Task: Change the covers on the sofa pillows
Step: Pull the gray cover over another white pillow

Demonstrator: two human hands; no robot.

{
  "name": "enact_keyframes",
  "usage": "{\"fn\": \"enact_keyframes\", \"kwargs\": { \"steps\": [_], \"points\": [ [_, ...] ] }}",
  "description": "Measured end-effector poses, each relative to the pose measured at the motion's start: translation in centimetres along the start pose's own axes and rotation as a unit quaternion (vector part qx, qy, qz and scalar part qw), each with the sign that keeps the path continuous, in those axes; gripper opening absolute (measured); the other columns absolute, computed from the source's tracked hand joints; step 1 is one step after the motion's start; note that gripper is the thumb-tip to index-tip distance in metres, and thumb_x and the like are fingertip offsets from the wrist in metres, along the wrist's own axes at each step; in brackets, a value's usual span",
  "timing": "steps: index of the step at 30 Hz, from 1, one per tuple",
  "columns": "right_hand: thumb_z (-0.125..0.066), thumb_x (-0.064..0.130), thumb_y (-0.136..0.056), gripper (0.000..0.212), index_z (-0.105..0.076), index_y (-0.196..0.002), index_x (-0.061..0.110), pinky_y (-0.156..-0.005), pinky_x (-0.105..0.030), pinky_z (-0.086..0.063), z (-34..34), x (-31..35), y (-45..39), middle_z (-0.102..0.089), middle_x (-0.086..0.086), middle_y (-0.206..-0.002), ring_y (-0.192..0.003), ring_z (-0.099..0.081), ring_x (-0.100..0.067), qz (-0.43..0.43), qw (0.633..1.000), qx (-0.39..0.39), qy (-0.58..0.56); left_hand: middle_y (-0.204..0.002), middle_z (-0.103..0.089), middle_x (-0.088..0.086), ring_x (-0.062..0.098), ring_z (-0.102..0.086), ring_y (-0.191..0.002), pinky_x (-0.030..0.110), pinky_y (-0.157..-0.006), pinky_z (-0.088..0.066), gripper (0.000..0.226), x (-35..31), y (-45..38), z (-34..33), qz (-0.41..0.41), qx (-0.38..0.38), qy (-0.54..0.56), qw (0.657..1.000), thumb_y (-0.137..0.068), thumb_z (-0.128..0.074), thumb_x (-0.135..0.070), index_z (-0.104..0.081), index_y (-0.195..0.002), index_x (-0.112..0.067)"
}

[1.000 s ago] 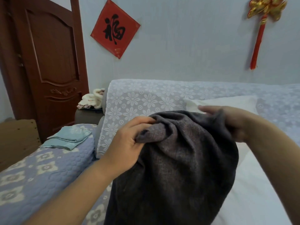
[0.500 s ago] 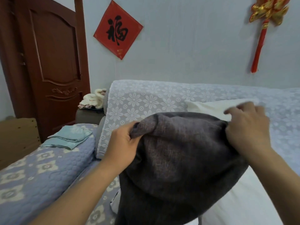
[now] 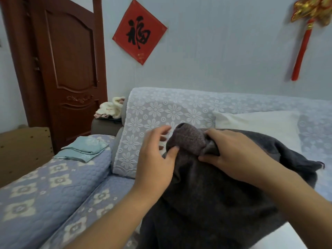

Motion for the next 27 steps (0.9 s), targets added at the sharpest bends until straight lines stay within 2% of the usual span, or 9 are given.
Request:
{"fn": "enact_keyframes", "kwargs": {
  "steps": [4,8,11,14,17,20,23,25,27],
  "points": [
    [-0.068,0.053,-0.083,0.032,-0.059,-0.102,0.030,-0.075,-0.038,-0.046,-0.8,-1.4,0.2,-0.065,0.011,-0.094,-0.090,-0.060,-0.016,-0.012,0.993,-0.057,-0.102,-0.095,-0.051,-0.003,0.018,-0.053,-0.089,0.027,-0.082,-0.046,0.014,-2.1,3.3,-0.9,-0.151,-0.027,-0.093,0.984,-0.091,-0.071,-0.017,-0.058,-0.095,-0.013],
    [-0.069,0.051,-0.083,0.028,-0.057,-0.095,0.029,-0.072,-0.032,-0.040,-1.2,-1.8,-0.1,-0.052,0.013,-0.092,-0.085,-0.053,-0.012,-0.026,0.984,-0.096,-0.147,-0.117,-0.052,-0.004,0.021,-0.054,-0.110,0.038,-0.094,-0.050,0.040,0.8,6.1,-5.1,-0.109,0.078,-0.185,0.974,-0.090,-0.064,-0.043,-0.059,-0.122,-0.020],
    [-0.066,0.056,-0.083,0.030,-0.053,-0.089,0.030,-0.066,-0.027,-0.039,-1.6,-1.8,-0.6,-0.056,0.013,-0.087,-0.082,-0.054,-0.007,-0.040,0.985,-0.064,-0.156,-0.108,-0.054,0.000,0.024,-0.054,-0.101,0.042,-0.085,-0.050,0.018,1.1,6.6,-5.6,-0.146,0.041,-0.195,0.969,-0.091,-0.067,-0.031,-0.065,-0.103,-0.018],
    [-0.044,0.063,-0.095,0.038,-0.060,-0.104,0.029,-0.086,-0.027,-0.045,-1.7,-2.7,-0.7,-0.064,0.015,-0.102,-0.099,-0.058,-0.003,-0.050,0.973,-0.006,-0.227,-0.098,-0.061,0.004,0.029,-0.055,-0.095,0.042,-0.082,-0.046,0.009,0.4,9.0,-6.1,-0.275,0.039,-0.225,0.934,-0.086,-0.072,-0.009,-0.065,-0.084,-0.015],
    [-0.029,0.048,-0.106,0.042,-0.067,-0.115,0.033,-0.105,-0.013,-0.035,-2.2,-4.1,-0.3,-0.064,0.025,-0.117,-0.114,-0.052,0.013,-0.061,0.945,0.048,-0.318,-0.104,-0.064,0.006,0.029,-0.056,-0.103,0.043,-0.091,-0.046,0.011,1.9,12.3,-7.8,-0.336,0.137,-0.270,0.892,-0.080,-0.063,-0.009,-0.064,-0.085,-0.019],
    [-0.042,0.059,-0.096,0.044,-0.066,-0.122,0.032,-0.111,-0.027,-0.034,-4.8,-4.2,0.0,-0.061,0.022,-0.125,-0.118,-0.050,0.005,-0.023,0.979,0.096,-0.179,-0.109,-0.060,0.006,0.030,-0.054,-0.107,0.046,-0.097,-0.044,0.008,3.2,12.6,-8.7,-0.306,0.204,-0.311,0.876,-0.077,-0.064,-0.019,-0.063,-0.085,-0.021],
    [-0.044,0.076,-0.086,0.057,-0.062,-0.126,0.038,-0.111,-0.026,-0.031,-5.3,-3.9,0.4,-0.057,0.023,-0.127,-0.123,-0.044,-0.001,0.005,0.983,0.082,-0.164,-0.112,-0.057,-0.001,0.024,-0.052,-0.109,0.041,-0.100,-0.040,0.014,3.4,10.4,-7.8,-0.233,0.192,-0.274,0.913,-0.091,-0.063,-0.035,-0.064,-0.084,-0.023],
    [-0.045,0.079,-0.082,0.057,-0.063,-0.120,0.040,-0.105,-0.026,-0.036,-5.0,-3.8,0.2,-0.059,0.024,-0.116,-0.116,-0.048,0.001,0.024,0.982,0.072,-0.170,-0.104,-0.061,-0.009,0.014,-0.056,-0.104,0.036,-0.095,-0.044,0.023,3.9,8.8,-6.7,-0.124,0.173,-0.169,0.962,-0.098,-0.056,-0.042,-0.065,-0.086,-0.024],
    [-0.046,0.077,-0.081,0.054,-0.067,-0.111,0.037,-0.096,-0.027,-0.042,-4.7,-3.6,-0.2,-0.062,0.021,-0.105,-0.106,-0.053,0.001,0.031,0.982,0.070,-0.172,-0.090,-0.068,-0.010,0.011,-0.065,-0.092,0.033,-0.083,-0.051,0.030,4.9,7.6,-5.6,0.097,0.112,0.044,0.988,-0.102,-0.052,-0.045,-0.066,-0.090,-0.021]
  ]
}}
Point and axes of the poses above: each hand's wrist, its own y-axis away from the middle knuckle, its own z-axis out of the back of the hand, x = y × z, the point moved 8 cm from there along -y, towards the middle knuckle
